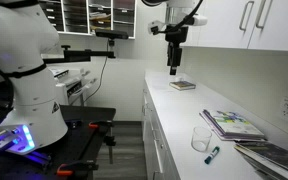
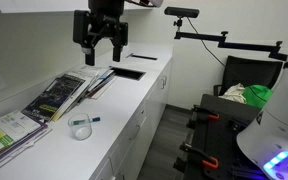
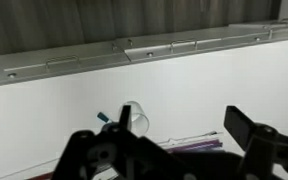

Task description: Pick the marker and put it in the cup

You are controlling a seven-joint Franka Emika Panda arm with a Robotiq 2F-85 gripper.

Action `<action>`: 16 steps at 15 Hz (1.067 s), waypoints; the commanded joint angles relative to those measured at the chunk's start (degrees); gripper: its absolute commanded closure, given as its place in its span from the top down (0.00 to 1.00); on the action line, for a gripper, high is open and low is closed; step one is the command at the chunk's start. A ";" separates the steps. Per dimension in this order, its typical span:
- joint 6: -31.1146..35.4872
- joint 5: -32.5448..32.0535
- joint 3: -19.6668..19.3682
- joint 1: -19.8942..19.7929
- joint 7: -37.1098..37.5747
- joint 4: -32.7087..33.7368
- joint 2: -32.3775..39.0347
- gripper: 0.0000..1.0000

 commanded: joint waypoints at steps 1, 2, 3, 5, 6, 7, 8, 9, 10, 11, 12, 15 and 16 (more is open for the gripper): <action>-0.17 0.13 0.57 -0.60 -0.10 0.10 -0.02 1.00; -0.17 0.13 0.57 -0.60 -0.10 0.10 -0.02 1.00; -0.17 0.13 0.57 -0.60 -0.10 0.10 -0.02 1.00; 0.66 -0.93 0.71 -0.77 -0.35 0.18 0.32 1.00; 2.47 -4.74 1.24 -1.39 -0.77 0.15 0.92 1.00; 2.79 -8.92 1.59 -1.82 -1.88 0.36 1.53 1.00; 3.88 -12.04 1.45 -2.16 -2.70 0.56 2.78 1.00; 5.19 -15.15 1.22 -2.50 -3.60 0.63 3.88 1.00; 7.07 -17.93 0.88 -2.78 -5.16 0.86 5.74 1.00; 9.06 -20.99 0.65 -3.25 -6.31 1.08 7.56 1.00; 11.17 -23.87 0.40 -3.71 -7.58 1.35 9.65 1.00; 17.19 -34.15 -0.43 -5.19 -9.44 2.16 15.07 1.00; 19.36 -37.41 -0.87 -5.57 -10.06 2.22 16.51 1.00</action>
